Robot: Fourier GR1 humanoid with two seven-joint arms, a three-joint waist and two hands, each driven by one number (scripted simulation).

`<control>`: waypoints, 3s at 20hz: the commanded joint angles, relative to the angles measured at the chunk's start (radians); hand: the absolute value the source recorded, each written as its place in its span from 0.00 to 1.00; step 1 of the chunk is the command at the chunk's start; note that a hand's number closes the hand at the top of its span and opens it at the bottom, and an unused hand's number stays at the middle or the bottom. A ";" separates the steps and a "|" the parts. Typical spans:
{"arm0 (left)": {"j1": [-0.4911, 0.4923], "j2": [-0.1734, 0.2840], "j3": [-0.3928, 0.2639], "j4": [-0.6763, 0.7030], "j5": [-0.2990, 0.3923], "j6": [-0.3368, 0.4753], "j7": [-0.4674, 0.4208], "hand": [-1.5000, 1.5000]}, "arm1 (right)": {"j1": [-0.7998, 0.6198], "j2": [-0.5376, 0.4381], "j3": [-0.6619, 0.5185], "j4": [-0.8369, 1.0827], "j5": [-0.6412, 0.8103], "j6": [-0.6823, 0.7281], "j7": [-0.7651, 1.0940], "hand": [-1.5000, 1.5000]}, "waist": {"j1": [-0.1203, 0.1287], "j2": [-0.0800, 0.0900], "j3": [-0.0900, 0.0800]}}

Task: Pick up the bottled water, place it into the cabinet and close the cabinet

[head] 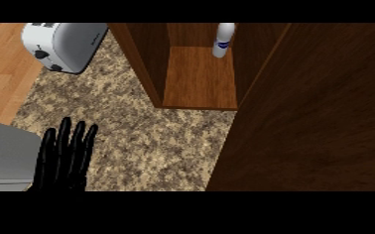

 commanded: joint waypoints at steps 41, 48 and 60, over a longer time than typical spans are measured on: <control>0.776 0.168 0.749 -0.189 0.556 -0.747 -0.182 0.00 | -1.138 0.271 -0.310 0.575 -0.453 -0.232 0.467 1.00 | -0.001 0.000 -0.002; 0.782 0.154 0.834 -0.167 0.642 -0.811 -0.129 0.00 | -1.272 0.240 -0.417 0.861 -0.489 -0.082 0.375 1.00 | -0.001 0.003 -0.002; 0.800 0.091 0.863 -0.166 0.654 -0.908 -0.065 0.00 | -1.417 0.257 -0.428 1.038 -0.466 -0.004 0.384 1.00 | 0.010 0.003 -0.003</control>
